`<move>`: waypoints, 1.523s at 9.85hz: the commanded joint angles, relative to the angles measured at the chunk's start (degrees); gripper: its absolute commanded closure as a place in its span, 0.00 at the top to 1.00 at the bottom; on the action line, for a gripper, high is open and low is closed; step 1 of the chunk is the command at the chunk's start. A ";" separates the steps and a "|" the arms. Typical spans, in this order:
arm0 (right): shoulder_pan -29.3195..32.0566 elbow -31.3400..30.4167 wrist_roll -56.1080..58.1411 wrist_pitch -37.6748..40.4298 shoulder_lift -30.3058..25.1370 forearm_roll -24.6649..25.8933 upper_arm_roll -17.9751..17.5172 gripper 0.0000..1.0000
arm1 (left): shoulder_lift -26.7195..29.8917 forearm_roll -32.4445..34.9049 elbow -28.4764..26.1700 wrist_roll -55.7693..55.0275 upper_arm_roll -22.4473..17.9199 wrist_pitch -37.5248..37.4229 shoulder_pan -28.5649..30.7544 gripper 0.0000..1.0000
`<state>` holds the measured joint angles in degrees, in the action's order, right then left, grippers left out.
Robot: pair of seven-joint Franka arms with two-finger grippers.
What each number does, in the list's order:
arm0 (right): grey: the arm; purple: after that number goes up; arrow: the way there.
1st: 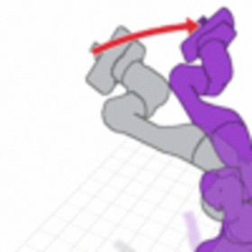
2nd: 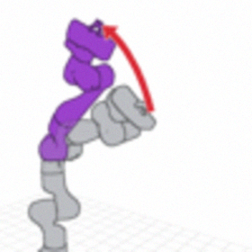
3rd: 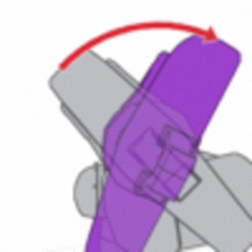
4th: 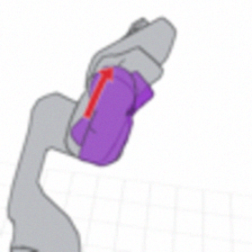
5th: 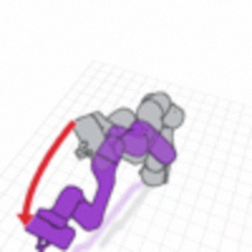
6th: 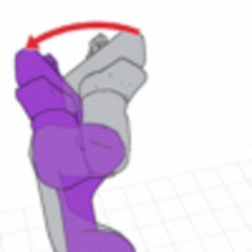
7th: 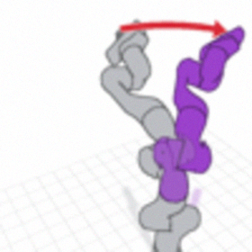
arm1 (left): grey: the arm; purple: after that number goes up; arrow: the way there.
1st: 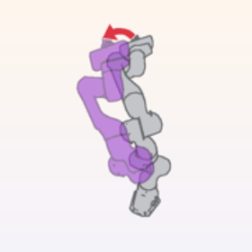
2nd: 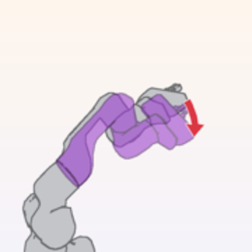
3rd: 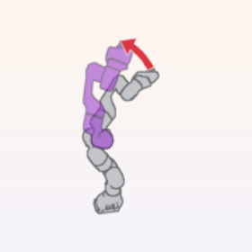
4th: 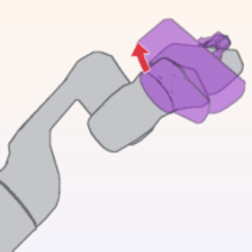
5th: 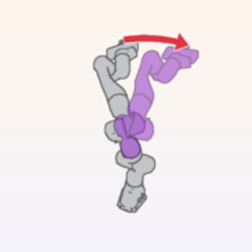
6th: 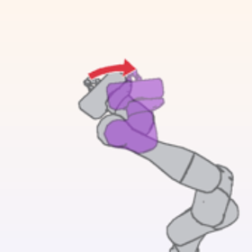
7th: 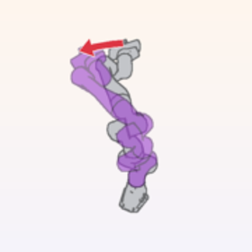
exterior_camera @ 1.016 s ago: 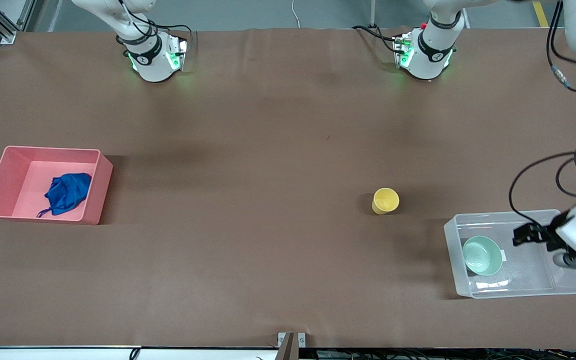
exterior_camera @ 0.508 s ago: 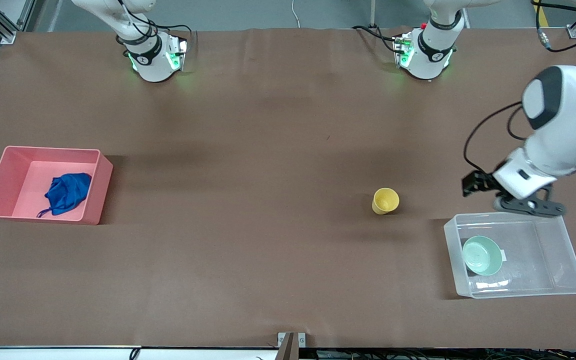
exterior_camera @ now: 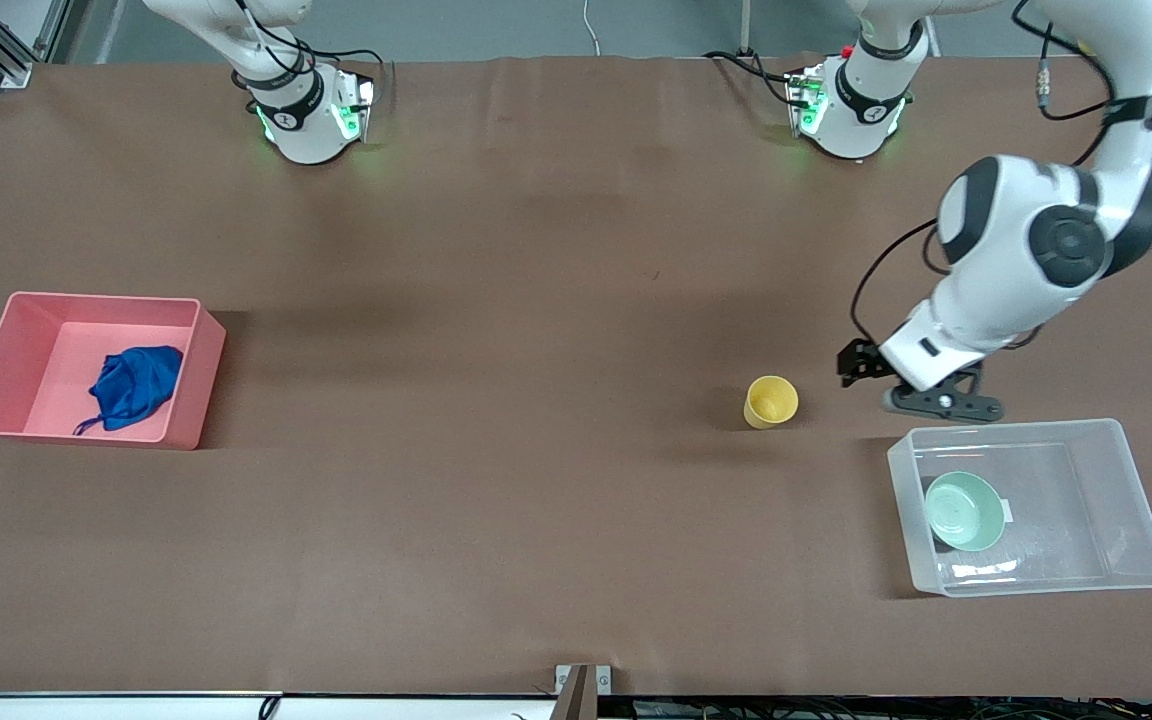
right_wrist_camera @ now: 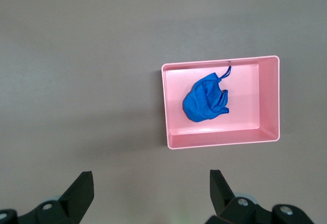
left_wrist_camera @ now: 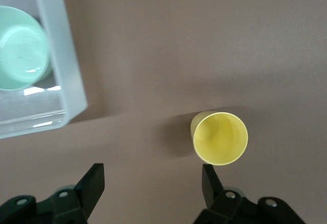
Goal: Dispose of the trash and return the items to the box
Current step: 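Move the left gripper to the yellow cup and grasp it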
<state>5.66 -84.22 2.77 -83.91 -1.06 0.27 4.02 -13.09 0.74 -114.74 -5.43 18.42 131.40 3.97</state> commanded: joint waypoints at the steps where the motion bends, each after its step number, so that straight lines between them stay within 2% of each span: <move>1: 1.02 -0.07 0.66 -0.64 -0.08 0.87 -0.94 1.00 | -4.73 0.75 -3.65 -1.42 0.83 5.53 -0.88 0.85; 3: 0.93 -0.07 0.66 -0.47 -0.08 0.87 -0.94 1.00 | -9.21 1.10 -3.65 -1.51 0.83 9.82 -1.76 0.80; 4: 0.93 -0.07 0.57 -0.29 -0.08 0.87 -0.94 1.00 | -10.80 1.54 -3.48 -1.51 0.74 10.63 -2.21 0.70; 7: 0.93 -0.07 0.57 -0.03 -0.08 0.87 -0.94 1.00 | -14.50 2.69 -2.95 -2.03 0.65 13.52 -2.47 0.24; 8: 0.93 -0.07 0.57 -0.03 -0.08 0.79 -0.94 1.00 | -14.68 2.77 -2.95 -2.04 0.65 13.62 -2.47 0.14; 9: 0.93 -0.07 0.57 0.15 -0.08 0.79 -0.94 1.00 | -14.77 2.77 -2.95 -2.04 0.65 13.62 -2.39 0.10; 15: 1.02 -0.07 0.84 0.41 -0.17 0.79 -0.94 1.00 | -13.46 2.77 -2.34 -0.89 0.74 13.01 -1.33 0.05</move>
<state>5.66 -84.25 2.88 -83.89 -0.97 0.30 3.98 -26.17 1.96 -117.26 -6.01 19.11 144.14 2.14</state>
